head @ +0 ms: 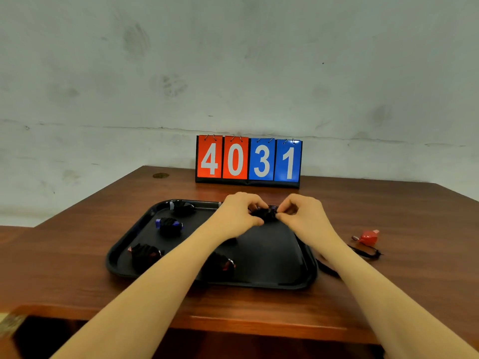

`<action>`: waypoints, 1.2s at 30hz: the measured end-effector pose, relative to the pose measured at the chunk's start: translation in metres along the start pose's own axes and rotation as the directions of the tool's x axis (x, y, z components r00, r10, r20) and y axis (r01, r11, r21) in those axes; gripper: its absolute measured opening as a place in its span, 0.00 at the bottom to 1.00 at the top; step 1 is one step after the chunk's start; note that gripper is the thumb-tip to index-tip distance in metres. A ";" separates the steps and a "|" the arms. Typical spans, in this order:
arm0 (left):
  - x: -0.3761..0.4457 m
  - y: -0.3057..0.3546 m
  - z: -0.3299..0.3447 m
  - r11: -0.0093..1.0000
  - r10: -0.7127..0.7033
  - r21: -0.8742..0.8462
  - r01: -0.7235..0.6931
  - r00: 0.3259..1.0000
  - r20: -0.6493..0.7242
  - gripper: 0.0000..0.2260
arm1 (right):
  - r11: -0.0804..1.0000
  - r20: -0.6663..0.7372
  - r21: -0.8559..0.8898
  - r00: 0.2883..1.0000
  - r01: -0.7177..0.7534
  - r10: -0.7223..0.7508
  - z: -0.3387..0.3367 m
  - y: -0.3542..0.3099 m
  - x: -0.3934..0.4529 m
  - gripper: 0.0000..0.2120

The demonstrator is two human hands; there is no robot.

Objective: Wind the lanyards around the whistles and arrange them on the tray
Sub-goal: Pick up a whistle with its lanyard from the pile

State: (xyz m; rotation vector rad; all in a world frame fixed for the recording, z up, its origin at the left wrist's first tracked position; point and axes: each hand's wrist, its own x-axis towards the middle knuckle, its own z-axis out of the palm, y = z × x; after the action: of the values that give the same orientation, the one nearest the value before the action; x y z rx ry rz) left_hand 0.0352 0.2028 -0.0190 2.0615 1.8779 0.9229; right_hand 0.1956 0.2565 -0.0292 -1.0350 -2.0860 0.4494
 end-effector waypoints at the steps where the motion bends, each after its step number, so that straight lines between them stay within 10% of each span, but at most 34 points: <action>1: -0.001 0.002 0.004 0.999 0.001 0.032 -0.002 1.000 0.019 0.15 | 1.000 0.027 -0.022 1.000 -0.014 0.014 -0.001 0.004 -0.003 0.06; 22: 0.000 0.003 0.034 0.995 -0.094 0.029 0.091 0.990 0.104 0.23 | 0.991 0.146 -0.088 0.983 -0.102 0.114 0.000 0.028 -0.020 0.10; 36: -0.011 0.059 0.062 0.993 0.115 0.000 -0.115 0.993 0.010 0.11 | 0.971 0.007 -0.207 0.993 -0.116 0.120 -0.056 0.053 -0.048 0.07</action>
State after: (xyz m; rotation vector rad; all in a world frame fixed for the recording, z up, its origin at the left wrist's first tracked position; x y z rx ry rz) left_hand 0.1188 0.1985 -0.0385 2.1902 1.7706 0.9355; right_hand 0.2848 0.2500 -0.0470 -1.2851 -2.1290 0.3056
